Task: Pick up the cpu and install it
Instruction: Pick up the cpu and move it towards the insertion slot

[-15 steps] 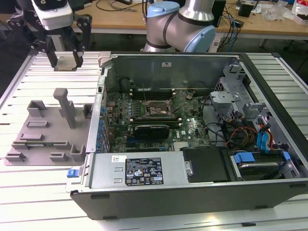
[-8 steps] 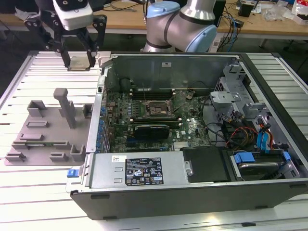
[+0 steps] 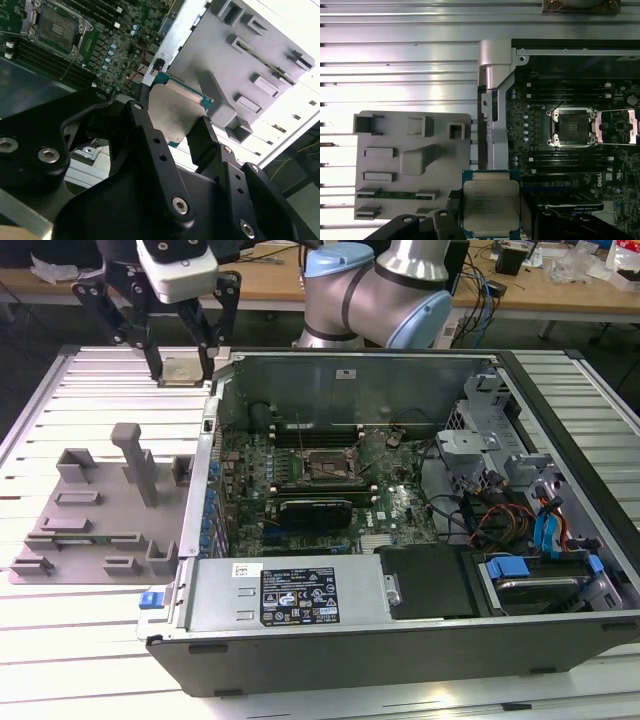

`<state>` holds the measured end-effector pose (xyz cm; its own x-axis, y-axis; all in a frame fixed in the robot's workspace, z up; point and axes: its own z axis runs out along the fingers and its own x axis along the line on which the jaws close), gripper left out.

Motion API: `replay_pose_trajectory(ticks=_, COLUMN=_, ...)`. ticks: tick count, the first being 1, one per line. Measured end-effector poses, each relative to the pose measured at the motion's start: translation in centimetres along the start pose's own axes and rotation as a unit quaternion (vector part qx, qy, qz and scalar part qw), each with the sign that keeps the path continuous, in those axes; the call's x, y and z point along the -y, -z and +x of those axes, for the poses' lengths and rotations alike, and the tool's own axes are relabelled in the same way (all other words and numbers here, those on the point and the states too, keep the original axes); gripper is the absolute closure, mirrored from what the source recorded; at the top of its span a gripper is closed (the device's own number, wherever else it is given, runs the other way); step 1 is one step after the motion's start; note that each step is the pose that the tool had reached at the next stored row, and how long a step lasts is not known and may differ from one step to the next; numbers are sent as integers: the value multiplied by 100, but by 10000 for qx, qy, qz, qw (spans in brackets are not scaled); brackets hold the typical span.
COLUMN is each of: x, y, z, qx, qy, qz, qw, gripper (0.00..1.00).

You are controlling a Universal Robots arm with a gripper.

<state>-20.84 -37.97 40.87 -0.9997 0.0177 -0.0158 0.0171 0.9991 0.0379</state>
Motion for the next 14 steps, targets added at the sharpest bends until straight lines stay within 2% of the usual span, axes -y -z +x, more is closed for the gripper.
replay_pose_trajectory(ticks=2, x=0, y=0, z=-33, qx=0, qy=0, qz=0, qw=10000, gripper=45)
replay_pose_trajectory(ticks=6, x=-3, y=-3, z=-154, qx=0, qy=0, qz=0, qw=10000, gripper=45)
replay_pose_trajectory(ticks=10, x=-5, y=-5, z=-308, qx=0, qy=0, qz=0, qw=10000, gripper=45)
replay_pose_trajectory(ticks=14, x=-7, y=-7, z=-402, qx=0, qy=0, qz=0, qw=10000, gripper=45)
